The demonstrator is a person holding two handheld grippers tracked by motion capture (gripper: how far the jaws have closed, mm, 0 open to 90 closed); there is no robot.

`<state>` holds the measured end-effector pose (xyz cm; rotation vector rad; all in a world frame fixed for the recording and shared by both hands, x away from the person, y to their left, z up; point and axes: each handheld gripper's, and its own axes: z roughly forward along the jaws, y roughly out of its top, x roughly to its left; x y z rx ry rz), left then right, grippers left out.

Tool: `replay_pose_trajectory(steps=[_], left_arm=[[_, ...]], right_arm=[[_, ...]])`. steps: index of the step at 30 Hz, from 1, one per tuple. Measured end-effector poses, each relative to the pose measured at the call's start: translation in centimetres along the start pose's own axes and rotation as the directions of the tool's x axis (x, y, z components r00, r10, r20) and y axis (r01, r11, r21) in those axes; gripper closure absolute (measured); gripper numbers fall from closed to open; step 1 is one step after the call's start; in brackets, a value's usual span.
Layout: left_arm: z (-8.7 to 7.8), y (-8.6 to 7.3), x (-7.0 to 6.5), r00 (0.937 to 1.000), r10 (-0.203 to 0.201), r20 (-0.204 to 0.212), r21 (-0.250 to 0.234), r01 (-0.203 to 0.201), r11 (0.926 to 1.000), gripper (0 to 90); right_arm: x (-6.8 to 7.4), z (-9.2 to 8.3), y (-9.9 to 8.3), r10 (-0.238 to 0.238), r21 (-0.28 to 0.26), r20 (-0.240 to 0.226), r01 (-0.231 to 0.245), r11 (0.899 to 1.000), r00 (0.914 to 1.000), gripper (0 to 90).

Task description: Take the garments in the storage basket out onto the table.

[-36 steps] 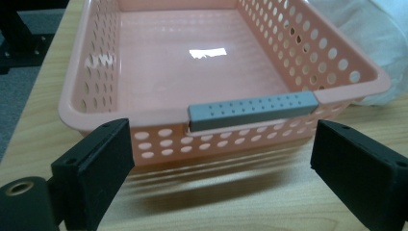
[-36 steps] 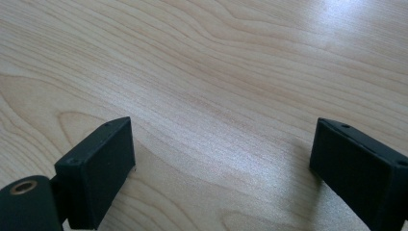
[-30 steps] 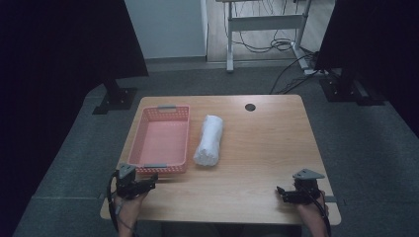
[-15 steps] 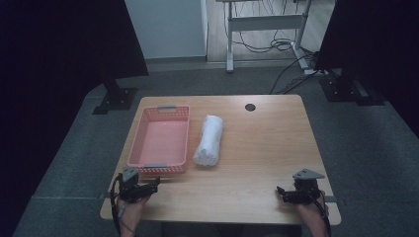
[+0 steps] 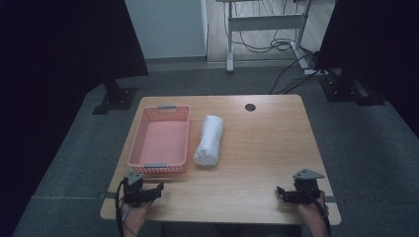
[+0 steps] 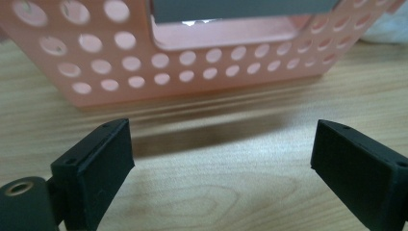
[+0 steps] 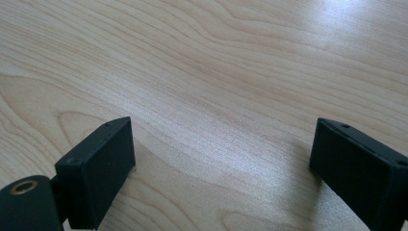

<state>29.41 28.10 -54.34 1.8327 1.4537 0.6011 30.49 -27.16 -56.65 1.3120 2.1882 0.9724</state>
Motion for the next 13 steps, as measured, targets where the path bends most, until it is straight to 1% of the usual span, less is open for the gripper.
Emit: replay_pose_trajectory(steps=[8,13], left_arm=[[0.61,-0.55,-0.37,0.9999,0.013,-0.01,0.034,-0.012,0.9993,7.2],[1.04,-0.86,-0.55,0.9994,0.024,-0.026,0.068,-0.023,0.9975,7.2]], right_arm=[[0.0,0.0,-0.01,-0.001,0.0,0.0,0.001,1.0,1.0,8.1],[0.0,0.0,-0.01,0.0,0.0,0.0,0.0,1.0,1.0,8.1]])
